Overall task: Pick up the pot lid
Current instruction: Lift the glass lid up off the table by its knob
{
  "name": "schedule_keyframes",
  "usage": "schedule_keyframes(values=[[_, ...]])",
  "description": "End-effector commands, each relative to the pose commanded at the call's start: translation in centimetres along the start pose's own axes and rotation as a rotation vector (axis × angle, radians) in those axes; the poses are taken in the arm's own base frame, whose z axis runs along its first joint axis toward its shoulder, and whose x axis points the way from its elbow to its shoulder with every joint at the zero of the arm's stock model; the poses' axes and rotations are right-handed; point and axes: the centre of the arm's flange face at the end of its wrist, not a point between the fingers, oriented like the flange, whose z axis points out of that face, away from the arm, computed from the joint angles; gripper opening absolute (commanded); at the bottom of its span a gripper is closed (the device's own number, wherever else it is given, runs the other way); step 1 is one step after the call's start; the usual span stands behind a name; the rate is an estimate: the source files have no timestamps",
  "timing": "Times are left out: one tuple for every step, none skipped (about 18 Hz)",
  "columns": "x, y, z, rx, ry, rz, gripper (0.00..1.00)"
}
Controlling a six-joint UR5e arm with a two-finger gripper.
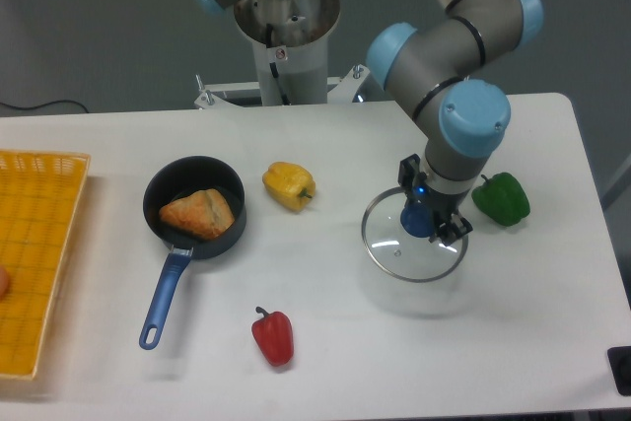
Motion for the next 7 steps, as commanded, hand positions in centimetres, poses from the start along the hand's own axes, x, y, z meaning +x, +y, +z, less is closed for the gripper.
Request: schedule_keyframes(values=[[0.05,-0.10,-0.09,0.000,-0.001,0.002,0.58],[0.05,-0.12,-0.09,0.001,-0.002,0.002,0.58],[0.03,-0.16,-0.11,0.006,-0.003,0.002,0.58],[0.01,-0.10,-0.11,0.009,-0.004,-0.001,0.58],[-0.01,0.00,-0.12,0.009,-0.004,-0.003,0.58],[0.03,0.00,-0.04,0.009,-0.002,-0.001,0.58],[0.08,0.00,0.09,0.009,-0.001,-0.003,0.58]])
